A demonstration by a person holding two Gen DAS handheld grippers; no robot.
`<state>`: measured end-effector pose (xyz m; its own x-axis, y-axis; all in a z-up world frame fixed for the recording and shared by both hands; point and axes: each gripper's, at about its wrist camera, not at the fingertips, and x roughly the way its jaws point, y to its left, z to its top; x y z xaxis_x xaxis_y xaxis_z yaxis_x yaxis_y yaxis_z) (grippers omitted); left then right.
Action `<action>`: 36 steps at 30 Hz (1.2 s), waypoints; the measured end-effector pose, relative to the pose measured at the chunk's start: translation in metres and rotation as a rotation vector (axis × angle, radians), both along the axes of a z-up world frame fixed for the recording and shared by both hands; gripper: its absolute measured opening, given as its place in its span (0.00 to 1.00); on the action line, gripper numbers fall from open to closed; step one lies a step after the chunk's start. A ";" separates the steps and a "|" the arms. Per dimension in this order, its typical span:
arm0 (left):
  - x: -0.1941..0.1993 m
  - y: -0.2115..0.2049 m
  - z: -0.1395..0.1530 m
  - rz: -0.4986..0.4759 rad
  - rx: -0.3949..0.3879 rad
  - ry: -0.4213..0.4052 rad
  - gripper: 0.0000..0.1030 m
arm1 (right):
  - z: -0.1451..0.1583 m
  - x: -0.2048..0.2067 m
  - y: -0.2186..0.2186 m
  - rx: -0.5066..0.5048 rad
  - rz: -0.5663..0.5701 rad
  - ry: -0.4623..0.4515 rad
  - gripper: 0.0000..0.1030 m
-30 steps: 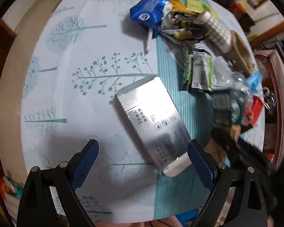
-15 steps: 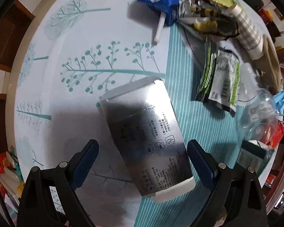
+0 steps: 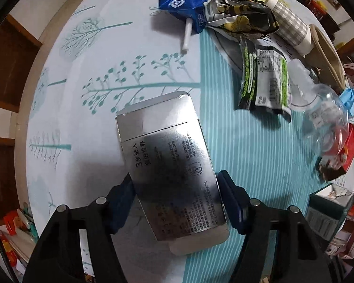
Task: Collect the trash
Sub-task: 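Grasp the silver box with the left tool, then carry both items over the black bin and open both tools to drop them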
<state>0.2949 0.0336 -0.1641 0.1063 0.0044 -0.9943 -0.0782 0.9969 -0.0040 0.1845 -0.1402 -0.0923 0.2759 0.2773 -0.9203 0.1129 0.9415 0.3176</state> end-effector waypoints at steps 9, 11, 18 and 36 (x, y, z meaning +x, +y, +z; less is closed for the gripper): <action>-0.070 0.002 0.020 0.062 -0.011 -0.111 0.64 | 0.012 -0.027 -0.018 0.079 0.099 -0.086 0.39; -0.096 -0.009 0.031 0.074 -0.021 -0.158 0.64 | 0.013 -0.036 -0.026 0.099 0.142 -0.107 0.39; -0.199 -0.053 0.073 0.079 -0.033 -0.288 0.64 | 0.021 -0.085 -0.059 0.200 0.289 -0.127 0.39; -0.304 -0.070 -0.013 -0.277 -0.030 -0.321 0.64 | -0.076 -0.212 -0.078 0.165 0.261 -0.168 0.39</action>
<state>-0.0086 -0.0364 -0.1772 0.4041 -0.0965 -0.9096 0.2024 0.9792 -0.0140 -0.0273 -0.2187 -0.1687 0.3195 0.4994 -0.8053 -0.1916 0.8663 0.4612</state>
